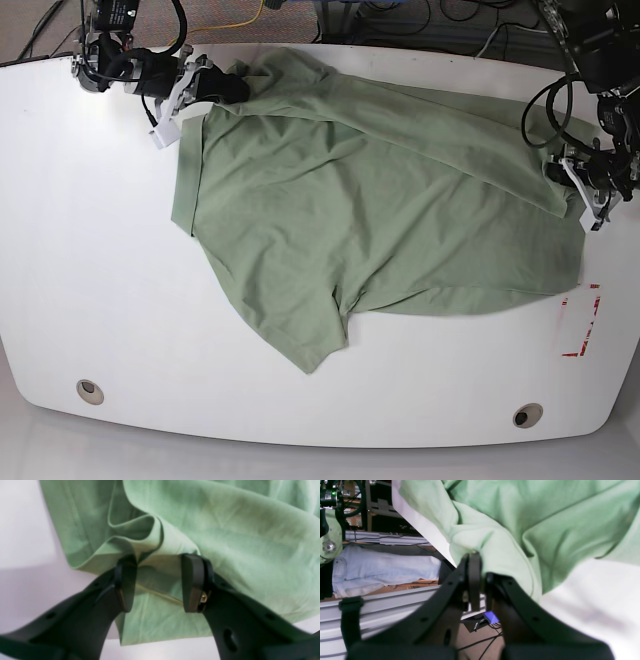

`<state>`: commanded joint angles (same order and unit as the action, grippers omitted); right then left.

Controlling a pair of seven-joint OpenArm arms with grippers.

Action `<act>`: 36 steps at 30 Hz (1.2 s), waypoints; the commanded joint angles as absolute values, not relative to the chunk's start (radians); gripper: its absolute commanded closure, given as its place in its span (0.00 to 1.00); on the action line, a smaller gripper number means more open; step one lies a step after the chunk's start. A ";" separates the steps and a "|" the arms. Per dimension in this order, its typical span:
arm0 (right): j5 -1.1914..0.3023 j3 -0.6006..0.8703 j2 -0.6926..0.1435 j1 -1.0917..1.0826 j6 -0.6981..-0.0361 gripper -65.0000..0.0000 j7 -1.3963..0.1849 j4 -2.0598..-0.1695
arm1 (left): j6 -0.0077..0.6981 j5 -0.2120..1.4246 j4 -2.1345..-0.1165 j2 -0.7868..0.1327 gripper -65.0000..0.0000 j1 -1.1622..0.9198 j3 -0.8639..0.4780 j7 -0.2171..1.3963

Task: Layout the t-shirt on the table in an organized manner, then fold the t-shirt properly
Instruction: 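Release and regrasp the shirt's side edge with the left gripper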

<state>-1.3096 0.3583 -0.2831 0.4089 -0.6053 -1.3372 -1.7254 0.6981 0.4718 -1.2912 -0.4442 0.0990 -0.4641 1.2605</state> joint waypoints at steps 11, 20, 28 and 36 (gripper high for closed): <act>-1.310 0.360 -0.282 0.410 -0.605 1.00 -1.337 -1.725 | 0.698 0.470 -1.291 -0.444 0.86 0.097 -0.464 1.262; -1.310 0.360 -0.282 0.410 -0.605 1.00 -1.337 -1.725 | 0.698 0.470 -1.411 -0.449 0.97 0.050 -0.466 1.262; -1.310 0.360 -0.282 0.407 -0.605 1.00 -1.337 -1.725 | 0.698 0.472 -1.563 -0.449 0.97 -0.025 -0.481 1.265; -1.310 0.360 -0.282 0.406 -0.605 1.00 -1.337 -1.725 | 0.698 0.472 -1.636 -0.449 0.97 -0.051 -0.579 1.353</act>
